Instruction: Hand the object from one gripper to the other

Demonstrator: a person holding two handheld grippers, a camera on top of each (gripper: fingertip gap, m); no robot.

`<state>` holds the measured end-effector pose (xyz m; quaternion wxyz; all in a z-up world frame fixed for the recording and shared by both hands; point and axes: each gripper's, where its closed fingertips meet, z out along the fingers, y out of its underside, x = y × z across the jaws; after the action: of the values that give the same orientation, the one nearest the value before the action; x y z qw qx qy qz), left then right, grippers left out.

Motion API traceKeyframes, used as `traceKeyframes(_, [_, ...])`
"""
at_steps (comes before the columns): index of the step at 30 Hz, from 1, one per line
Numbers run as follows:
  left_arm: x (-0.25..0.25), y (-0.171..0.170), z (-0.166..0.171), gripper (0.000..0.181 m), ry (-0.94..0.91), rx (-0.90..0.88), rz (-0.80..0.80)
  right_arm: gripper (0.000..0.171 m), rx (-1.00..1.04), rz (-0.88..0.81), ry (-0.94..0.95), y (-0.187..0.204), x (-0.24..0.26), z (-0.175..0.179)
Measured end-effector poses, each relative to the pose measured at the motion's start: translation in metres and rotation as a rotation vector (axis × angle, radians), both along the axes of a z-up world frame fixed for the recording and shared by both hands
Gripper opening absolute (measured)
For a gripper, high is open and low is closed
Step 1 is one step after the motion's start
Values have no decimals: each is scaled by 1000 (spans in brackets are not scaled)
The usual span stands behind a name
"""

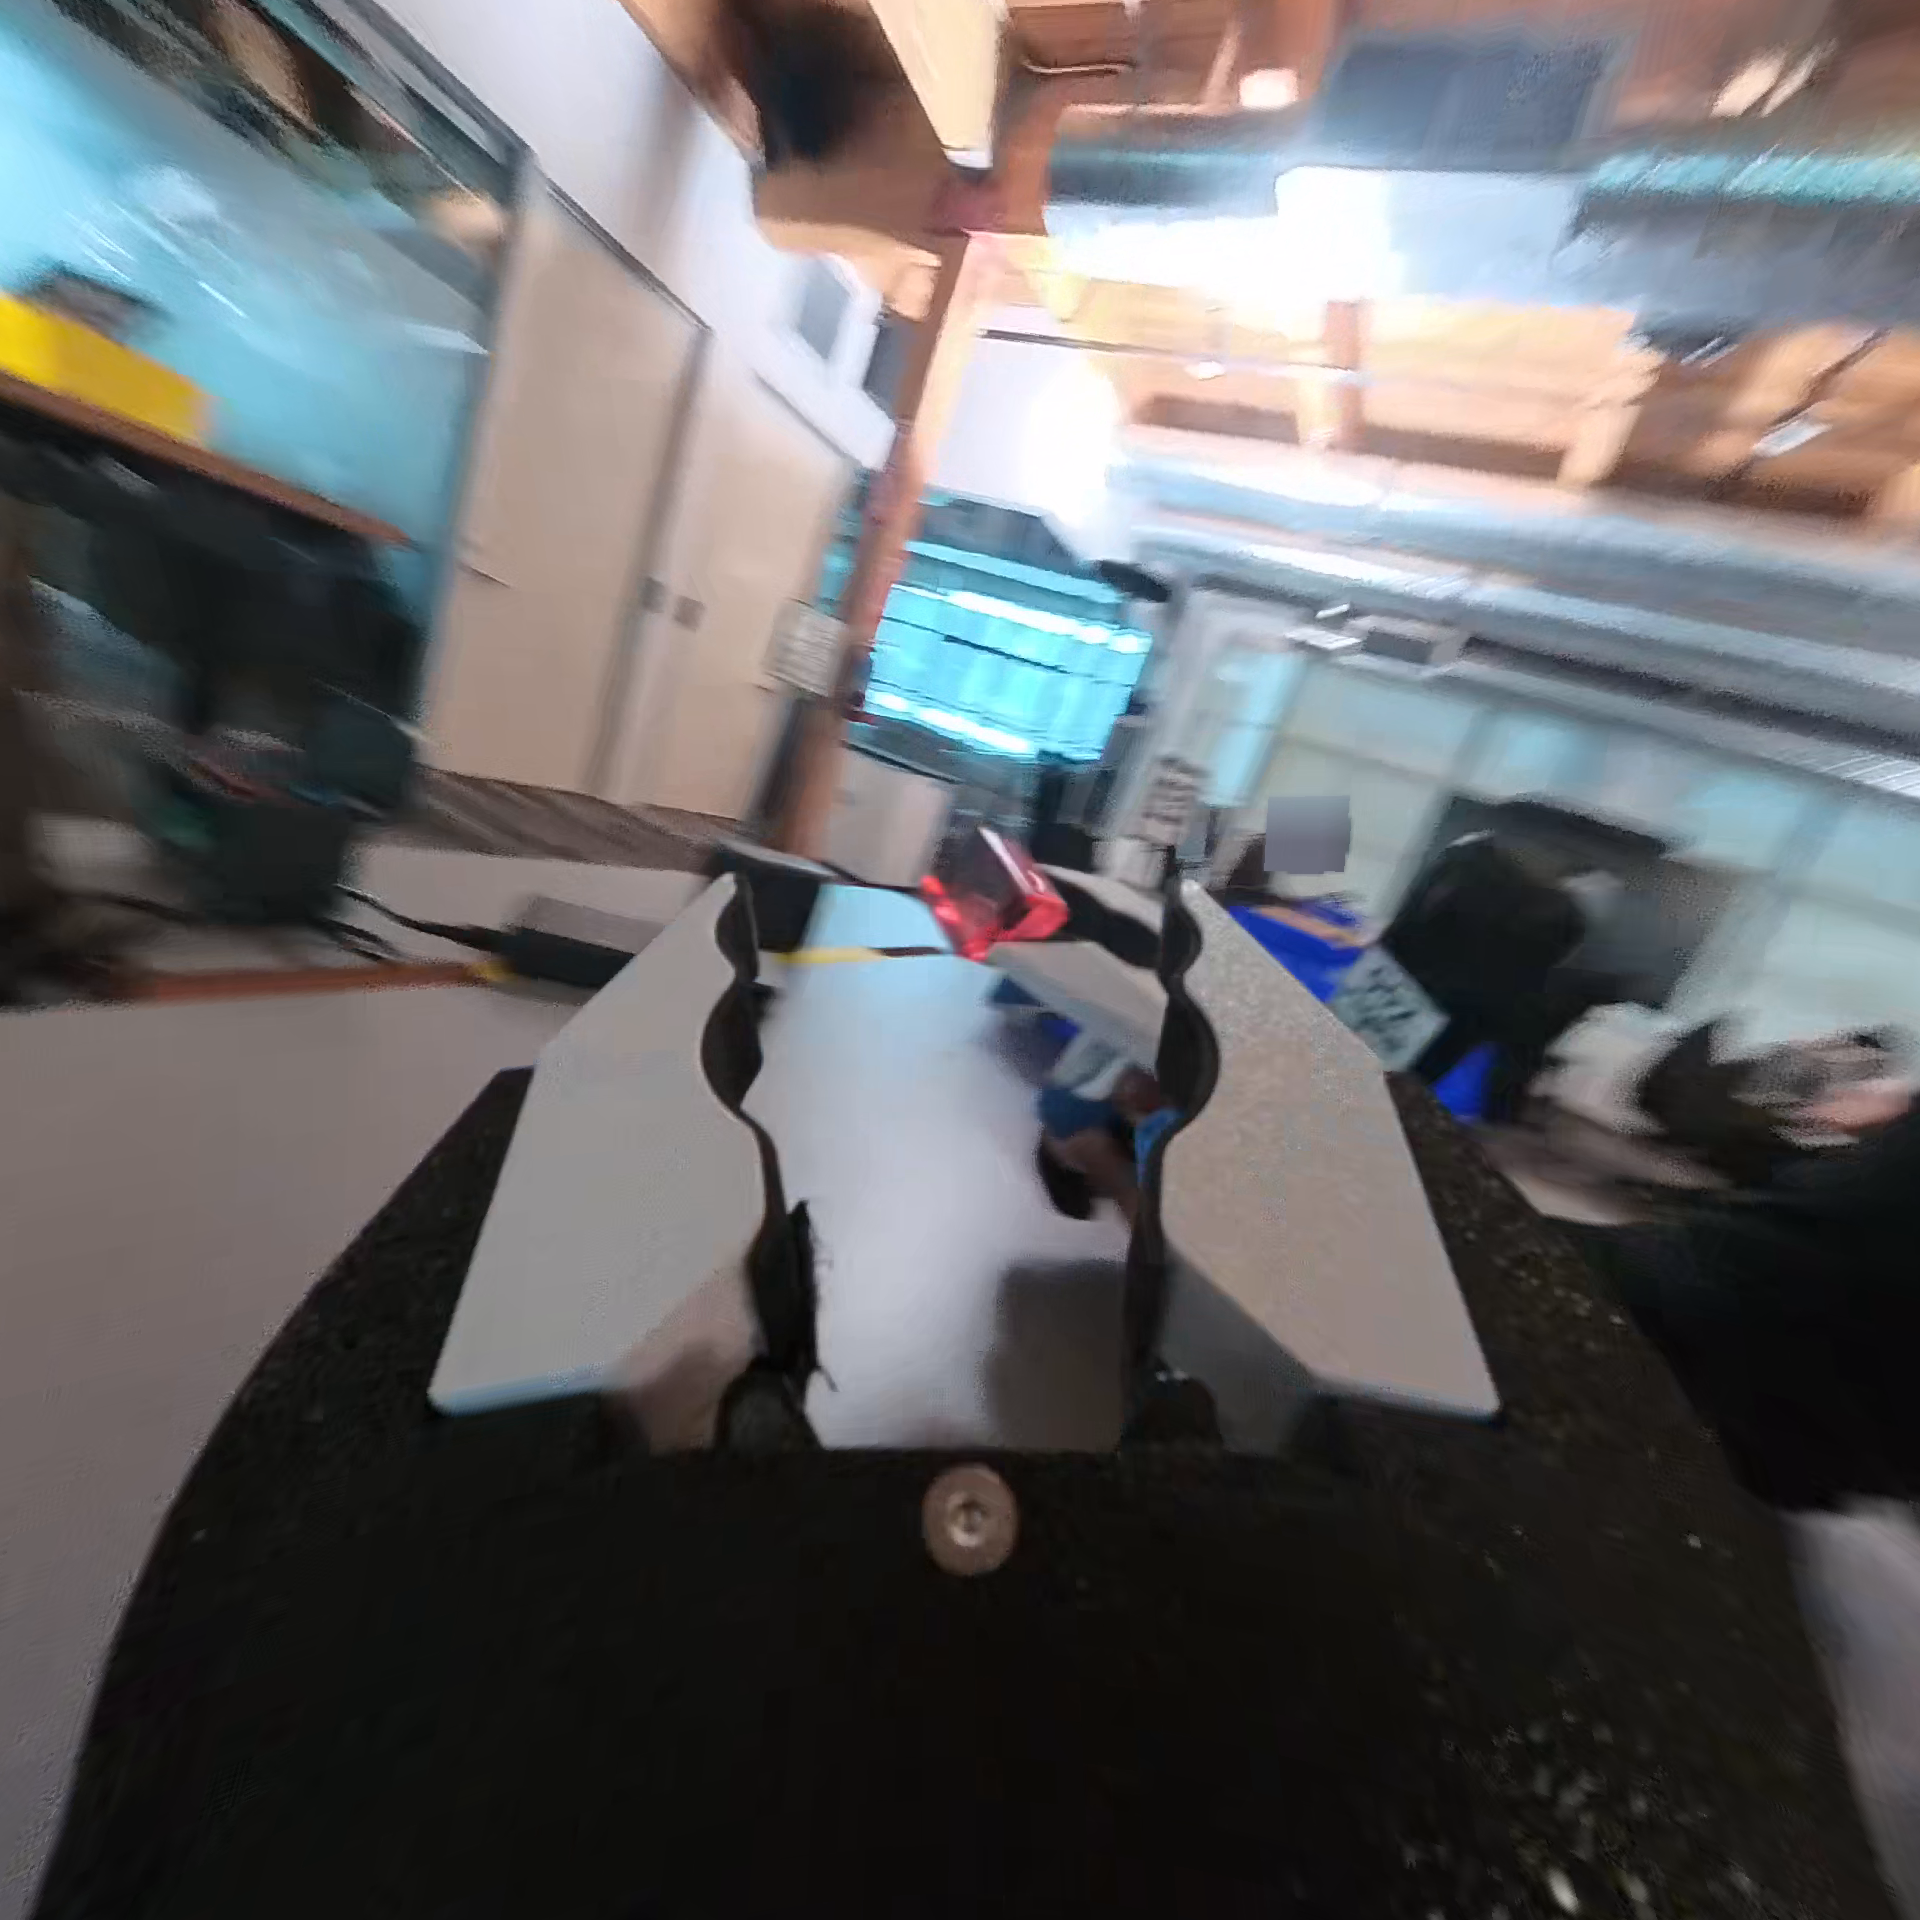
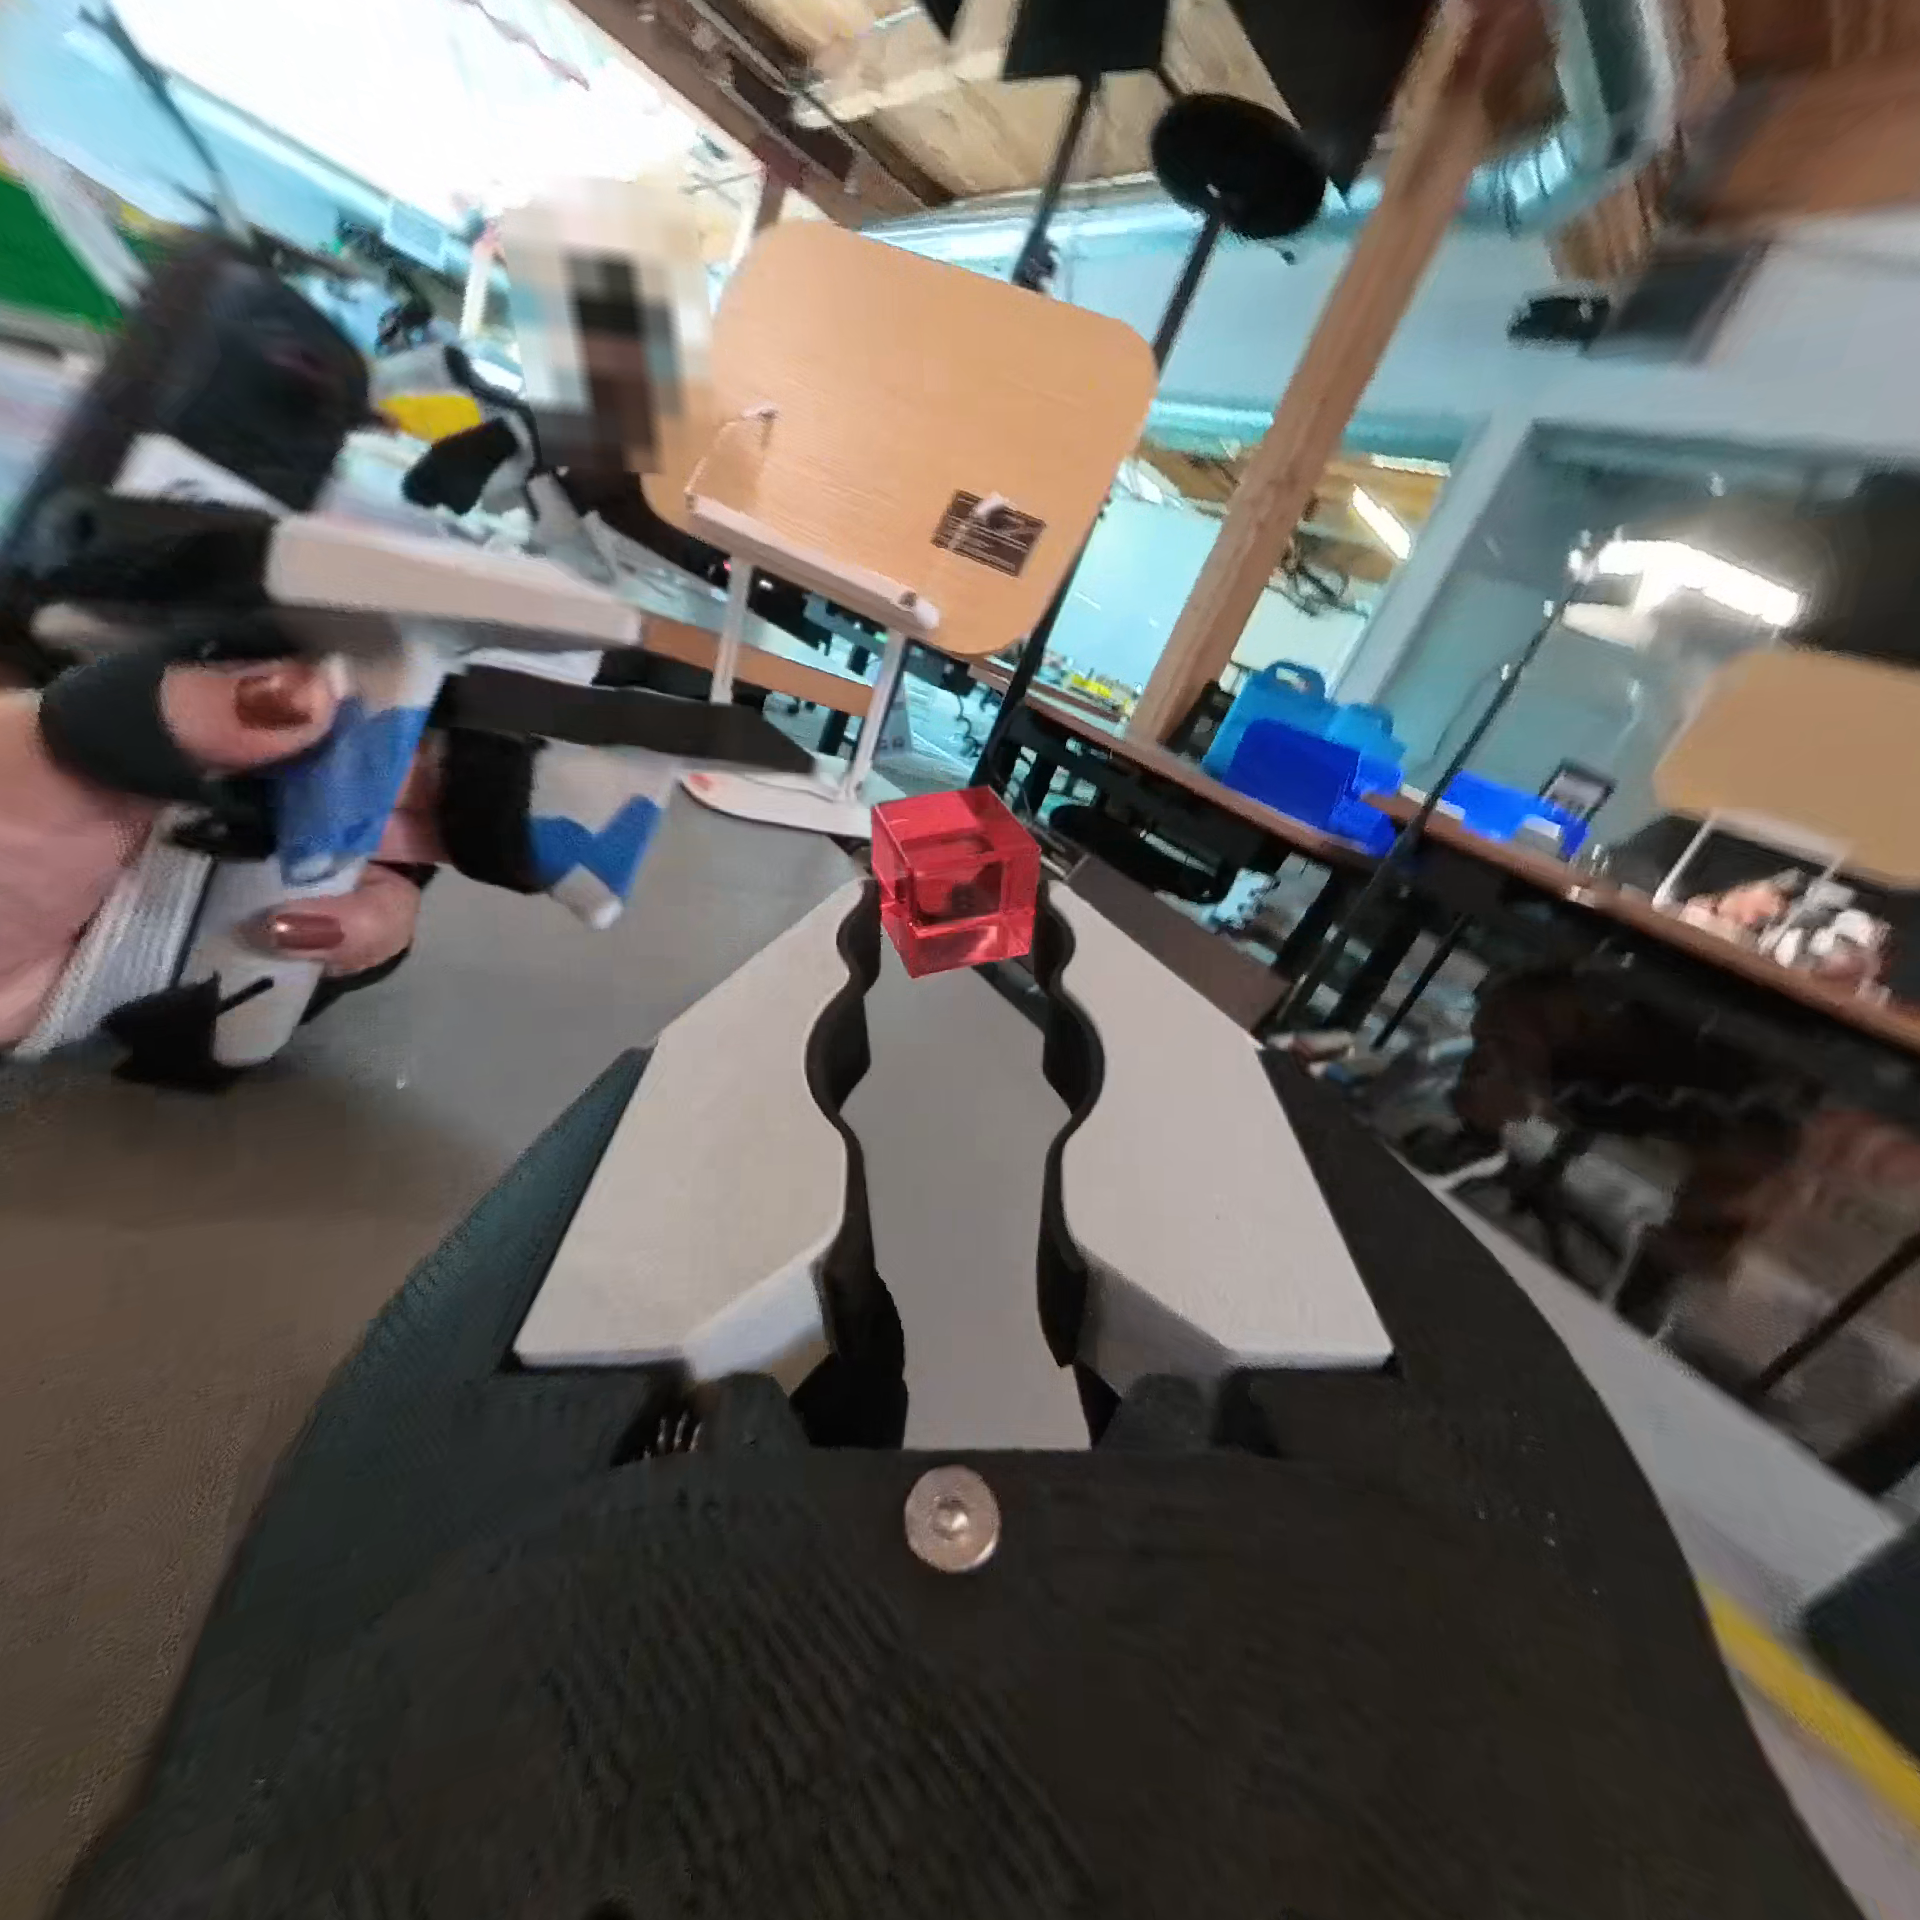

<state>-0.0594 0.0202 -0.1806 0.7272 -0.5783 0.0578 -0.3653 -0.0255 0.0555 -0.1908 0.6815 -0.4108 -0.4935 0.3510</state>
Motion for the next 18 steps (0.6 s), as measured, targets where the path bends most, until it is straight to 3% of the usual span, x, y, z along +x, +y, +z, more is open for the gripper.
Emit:
traceKeyframes(4, [-31, 4, -3, 76, 288, 31, 361, 28, -244, 5, 71, 27, 12, -1])
traceKeyframes(7, [-40, 4, -3, 72, 492, 51, 531, 28, -354, 0, 107, 40, 21, -3])
traceKeyframes(13, [-9, -2, -1, 67, 770, 187, 553, 28, -386, -116, 94, 51, 42, -5])
traceKeyframes(18, [-3, -2, -4, 65, 852, 200, 565, 28, -309, -231, 16, 27, 88, 21])
